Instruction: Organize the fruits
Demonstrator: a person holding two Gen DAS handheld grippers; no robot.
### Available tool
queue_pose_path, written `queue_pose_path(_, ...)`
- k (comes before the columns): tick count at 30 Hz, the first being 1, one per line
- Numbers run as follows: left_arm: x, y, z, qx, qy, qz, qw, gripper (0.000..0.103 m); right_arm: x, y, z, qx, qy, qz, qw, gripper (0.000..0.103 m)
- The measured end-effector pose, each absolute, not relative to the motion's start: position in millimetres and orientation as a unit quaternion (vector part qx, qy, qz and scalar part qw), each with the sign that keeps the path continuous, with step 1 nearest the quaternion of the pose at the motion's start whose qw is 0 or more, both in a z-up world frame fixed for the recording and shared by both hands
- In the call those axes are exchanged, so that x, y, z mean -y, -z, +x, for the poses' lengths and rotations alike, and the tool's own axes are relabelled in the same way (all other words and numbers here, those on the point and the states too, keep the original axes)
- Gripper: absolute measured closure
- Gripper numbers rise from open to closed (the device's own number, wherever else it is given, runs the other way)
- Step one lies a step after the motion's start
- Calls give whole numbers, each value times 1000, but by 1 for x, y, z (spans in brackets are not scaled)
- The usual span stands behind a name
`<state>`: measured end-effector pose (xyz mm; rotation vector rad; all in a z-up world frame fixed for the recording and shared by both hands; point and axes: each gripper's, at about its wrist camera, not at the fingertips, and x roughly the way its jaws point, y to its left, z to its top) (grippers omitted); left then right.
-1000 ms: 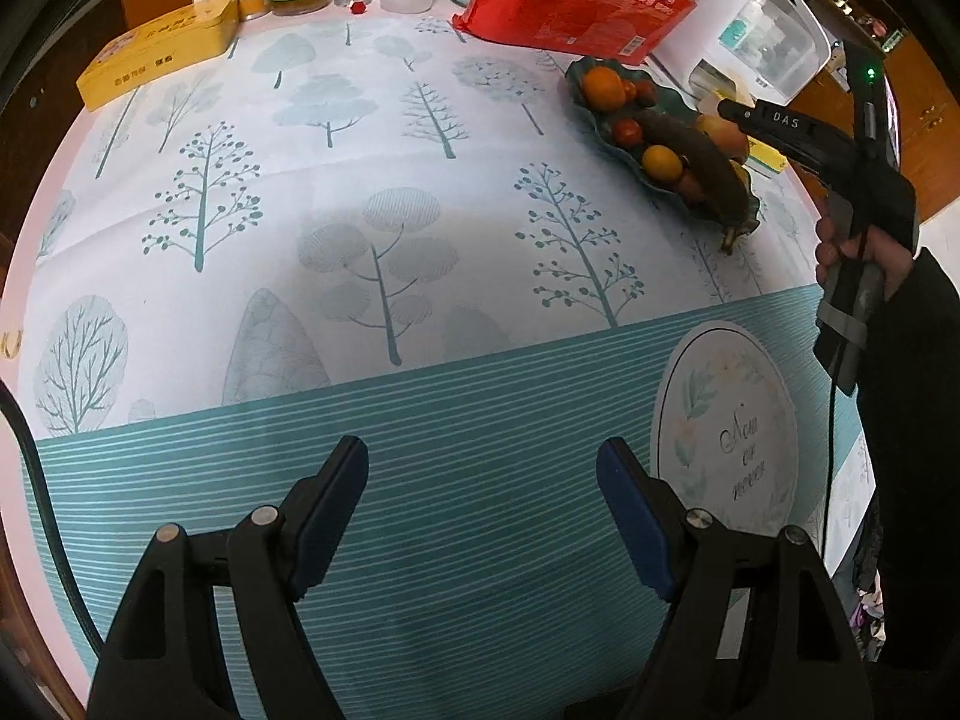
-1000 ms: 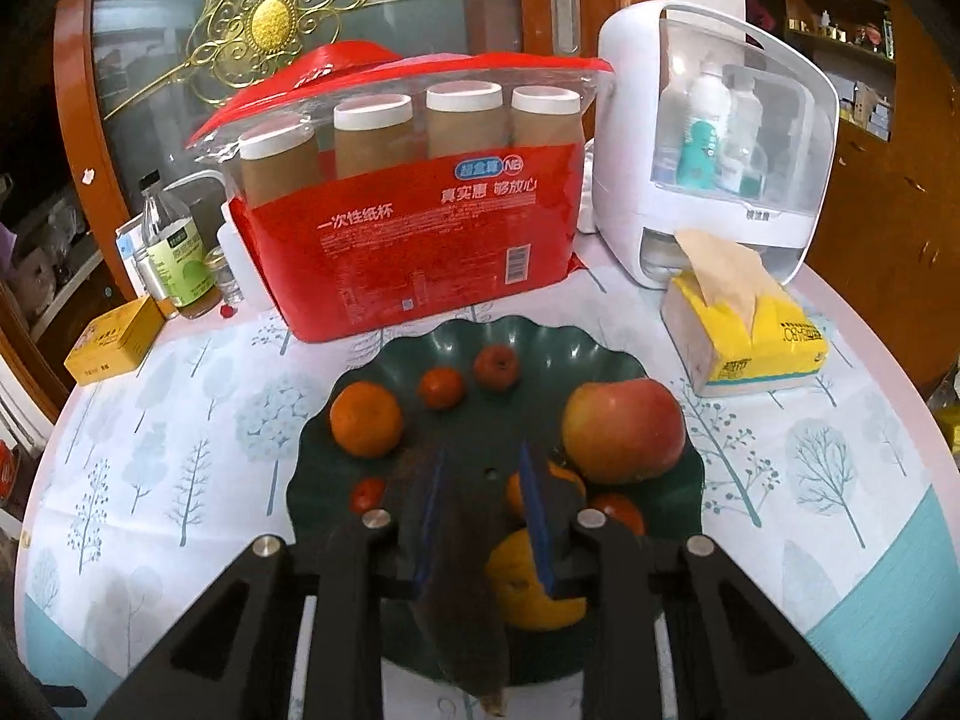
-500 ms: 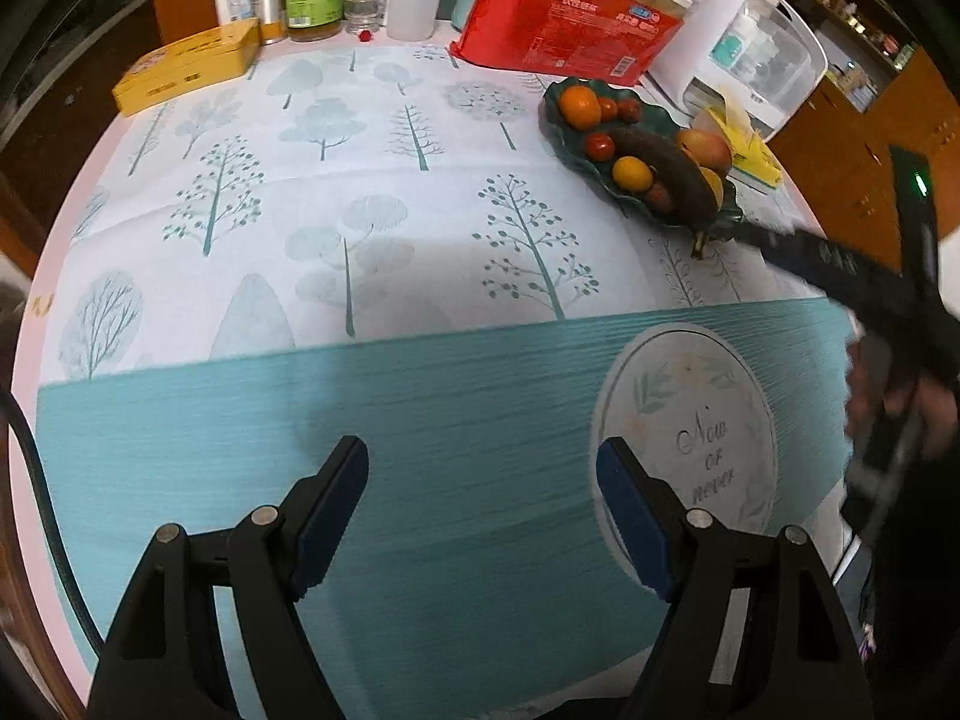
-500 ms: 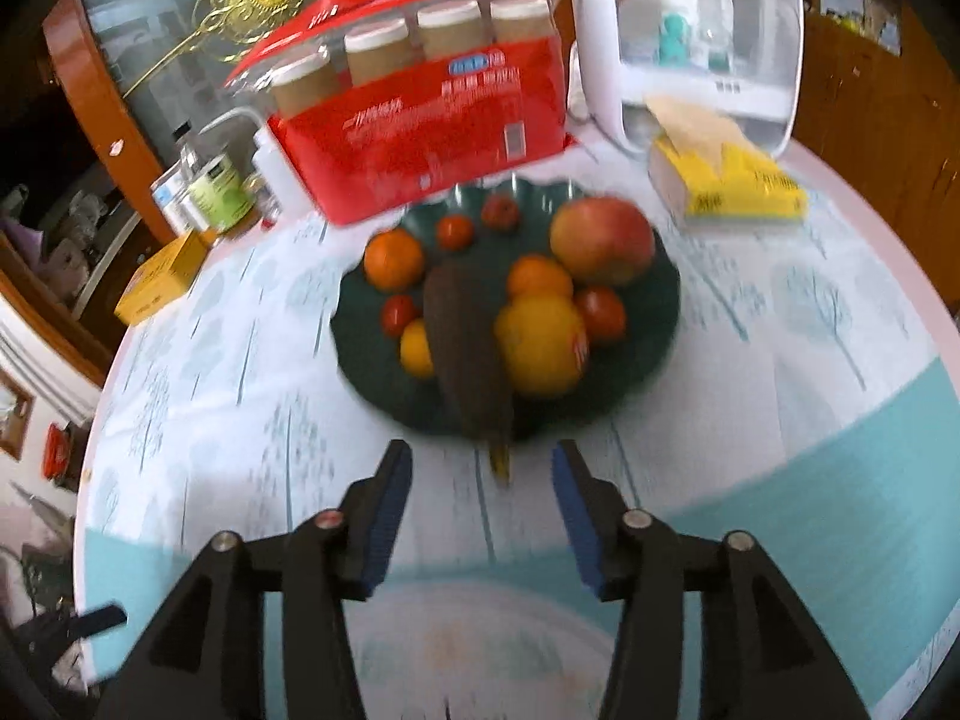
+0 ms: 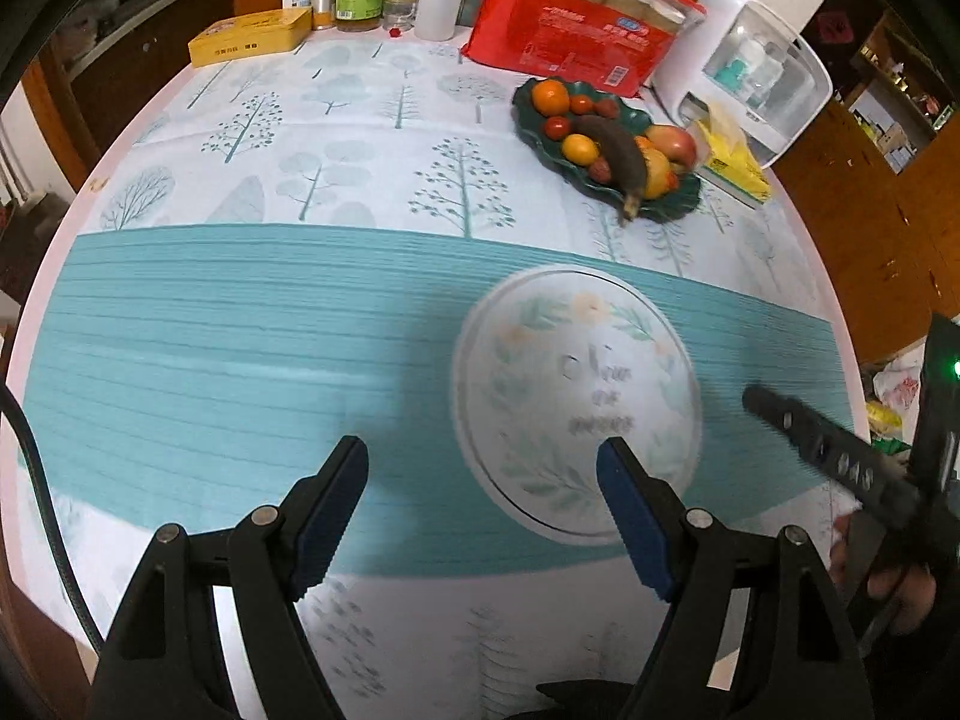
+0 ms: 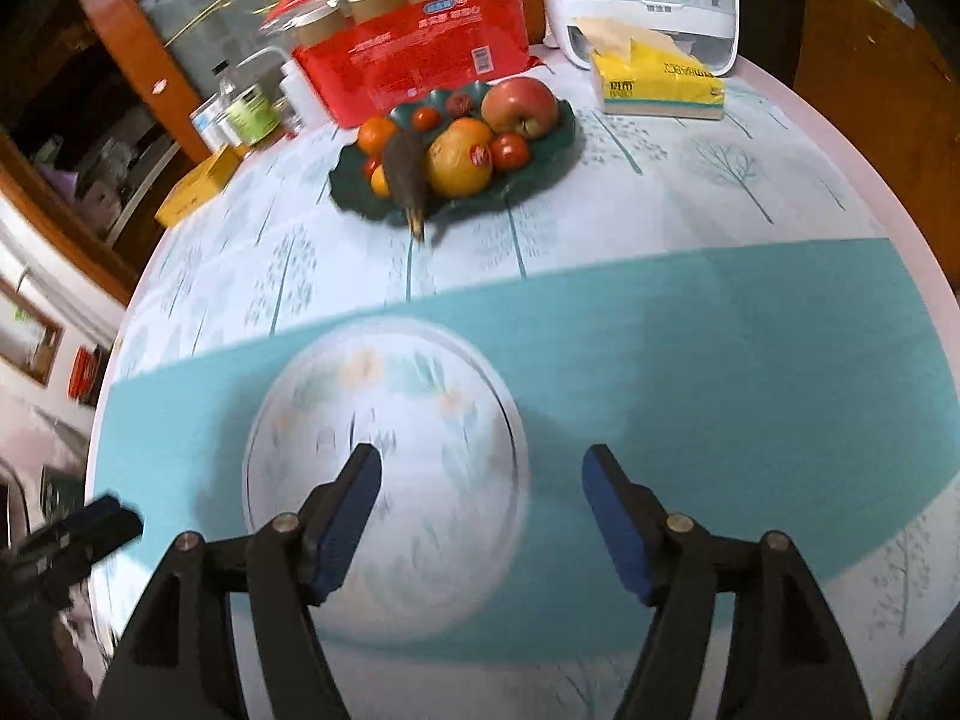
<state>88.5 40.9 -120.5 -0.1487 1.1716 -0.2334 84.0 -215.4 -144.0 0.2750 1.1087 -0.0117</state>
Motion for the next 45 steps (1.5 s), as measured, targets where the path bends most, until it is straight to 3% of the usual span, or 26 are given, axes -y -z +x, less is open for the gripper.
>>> queue_pose_path(5,-21,102,63,-532,105,-52,838,25,223,126,45,-539,-24,137,831,29)
queue_pose_path(8,-10,82,51,-510,99,-25,854,17,217,107,25,-537,-60,130,831,21)
queue_pose_path(17,3,27,26,-479,108,-8,871,11,206,50,-7,-524,-100,130,836,10)
queue_pose_path(24,10,-3,-3,-436,90,7,896,7,193,18,-27,-504,-101,109,851,8)
queue_pose_path(34,11,3,-17,-434,54,20,899,1,187,23,-41,-491,-78,112,860,8)
queue_pose_path(38,12,4,-17,-431,51,21,901,1,189,20,-43,-479,-62,104,870,0)
queue_pose_path(45,13,5,-16,-431,38,29,901,1,189,17,-47,-471,-51,95,876,0)
